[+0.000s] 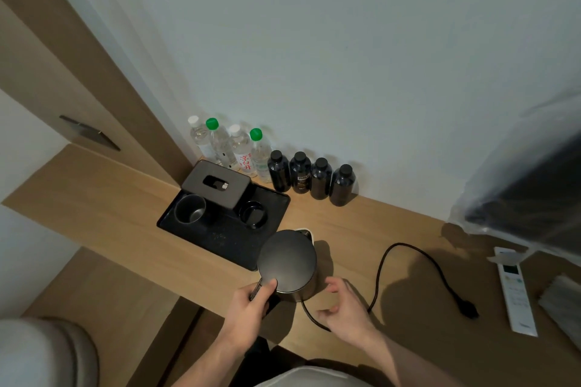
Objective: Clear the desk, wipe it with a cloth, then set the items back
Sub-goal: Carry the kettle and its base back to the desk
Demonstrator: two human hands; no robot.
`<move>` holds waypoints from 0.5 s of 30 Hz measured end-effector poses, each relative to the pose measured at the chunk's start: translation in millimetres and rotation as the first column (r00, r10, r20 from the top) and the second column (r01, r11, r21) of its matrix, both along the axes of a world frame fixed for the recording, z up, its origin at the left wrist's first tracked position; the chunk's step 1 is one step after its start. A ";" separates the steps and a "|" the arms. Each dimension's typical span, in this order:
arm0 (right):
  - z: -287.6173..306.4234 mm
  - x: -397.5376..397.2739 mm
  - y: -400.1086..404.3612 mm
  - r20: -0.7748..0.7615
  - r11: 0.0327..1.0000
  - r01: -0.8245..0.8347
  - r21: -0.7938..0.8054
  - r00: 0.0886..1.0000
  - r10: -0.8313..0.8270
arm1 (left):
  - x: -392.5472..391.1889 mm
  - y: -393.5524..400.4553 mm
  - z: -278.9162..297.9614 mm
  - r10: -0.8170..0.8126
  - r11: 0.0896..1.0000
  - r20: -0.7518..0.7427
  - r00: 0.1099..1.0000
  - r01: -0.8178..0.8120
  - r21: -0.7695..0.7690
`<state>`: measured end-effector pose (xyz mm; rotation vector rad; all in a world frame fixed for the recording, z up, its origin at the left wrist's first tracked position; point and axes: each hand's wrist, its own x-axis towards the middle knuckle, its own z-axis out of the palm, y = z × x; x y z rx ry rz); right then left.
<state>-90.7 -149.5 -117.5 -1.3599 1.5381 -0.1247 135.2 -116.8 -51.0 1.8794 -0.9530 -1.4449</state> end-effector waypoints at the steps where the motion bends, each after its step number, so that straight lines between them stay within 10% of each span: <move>1: -0.7 -2.2 0.8 0.004 1.000 0.005 0.004 1.000 -0.005 | 0.0 2.1 -2.6 0.015 1.000 0.012 1.000 -0.015 -0.013; 15: 13.8 16.0 -18.8 0.046 0.998 -0.026 -0.061 0.999 0.029 | -0.1 -23.4 -0.1 0.113 0.994 0.165 0.980 -0.112 -0.015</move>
